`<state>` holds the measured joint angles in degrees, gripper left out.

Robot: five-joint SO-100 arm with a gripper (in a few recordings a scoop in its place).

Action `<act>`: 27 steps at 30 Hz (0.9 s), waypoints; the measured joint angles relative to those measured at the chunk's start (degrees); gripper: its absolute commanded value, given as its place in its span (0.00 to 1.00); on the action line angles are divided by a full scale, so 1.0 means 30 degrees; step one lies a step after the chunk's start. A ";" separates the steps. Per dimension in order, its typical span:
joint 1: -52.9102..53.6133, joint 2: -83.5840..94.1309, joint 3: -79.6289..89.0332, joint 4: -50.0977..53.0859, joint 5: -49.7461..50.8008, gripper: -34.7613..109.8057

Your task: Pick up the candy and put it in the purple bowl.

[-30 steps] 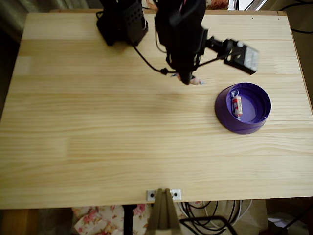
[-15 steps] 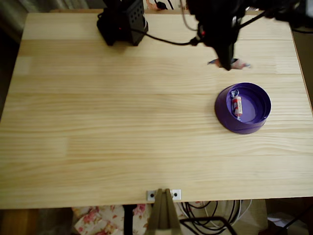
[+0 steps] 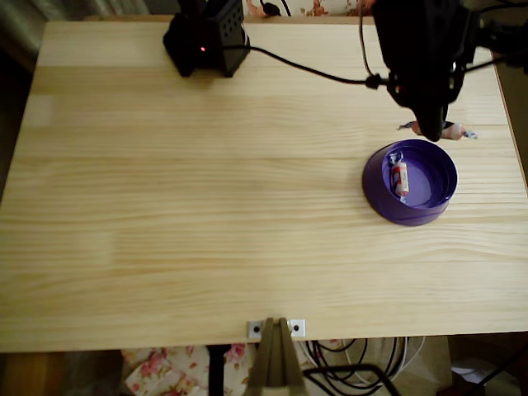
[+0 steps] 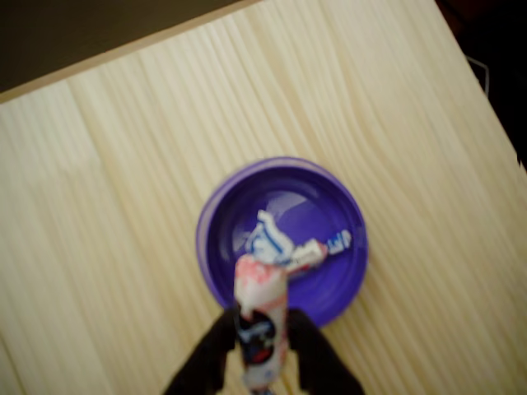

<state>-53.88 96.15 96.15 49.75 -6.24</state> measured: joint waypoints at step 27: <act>0.1289 -0.5010 -0.2607 -0.1582 -0.0381 0.36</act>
<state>-50.01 81.12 88.33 45.00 -7.38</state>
